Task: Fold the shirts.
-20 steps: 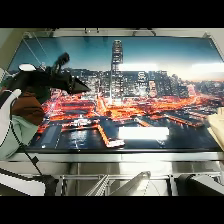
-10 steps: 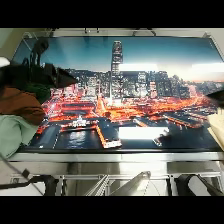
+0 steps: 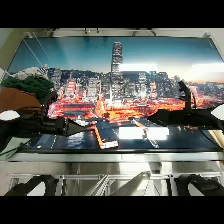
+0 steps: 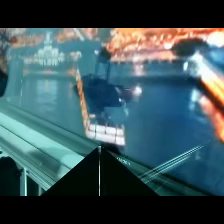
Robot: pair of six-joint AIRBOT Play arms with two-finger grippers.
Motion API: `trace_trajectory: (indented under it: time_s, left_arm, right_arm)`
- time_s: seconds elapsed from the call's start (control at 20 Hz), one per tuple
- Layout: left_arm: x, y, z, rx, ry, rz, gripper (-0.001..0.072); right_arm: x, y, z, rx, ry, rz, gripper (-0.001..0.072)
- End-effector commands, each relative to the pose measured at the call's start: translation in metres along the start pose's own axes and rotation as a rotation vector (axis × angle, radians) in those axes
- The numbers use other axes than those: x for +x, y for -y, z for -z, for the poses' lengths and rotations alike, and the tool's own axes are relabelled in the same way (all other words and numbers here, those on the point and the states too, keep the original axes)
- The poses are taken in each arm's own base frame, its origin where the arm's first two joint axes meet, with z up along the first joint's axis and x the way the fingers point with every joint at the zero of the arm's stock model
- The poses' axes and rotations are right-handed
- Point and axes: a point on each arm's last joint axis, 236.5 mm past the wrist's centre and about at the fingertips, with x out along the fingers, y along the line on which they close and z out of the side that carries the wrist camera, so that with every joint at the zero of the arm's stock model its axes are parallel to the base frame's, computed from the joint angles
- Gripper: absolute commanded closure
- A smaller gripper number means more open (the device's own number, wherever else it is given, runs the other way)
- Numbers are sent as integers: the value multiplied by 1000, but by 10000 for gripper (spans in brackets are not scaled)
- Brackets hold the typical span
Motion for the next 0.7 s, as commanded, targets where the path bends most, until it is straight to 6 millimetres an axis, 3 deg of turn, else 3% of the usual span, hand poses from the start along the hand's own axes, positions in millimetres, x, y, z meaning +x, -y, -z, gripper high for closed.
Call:
trace_trajectory:
  time_s: [0.0, 0.65]
  left_arm:
    - [-4, -1, 10, 8, 44, -13, 707]
    - [-7, 6, 11, 35, 59, -18, 706]
  right_arm:
    - [9, -4, 3, 0, -4, -9, 681]
    - [8, -6, 8, -18, -25, -18, 681]
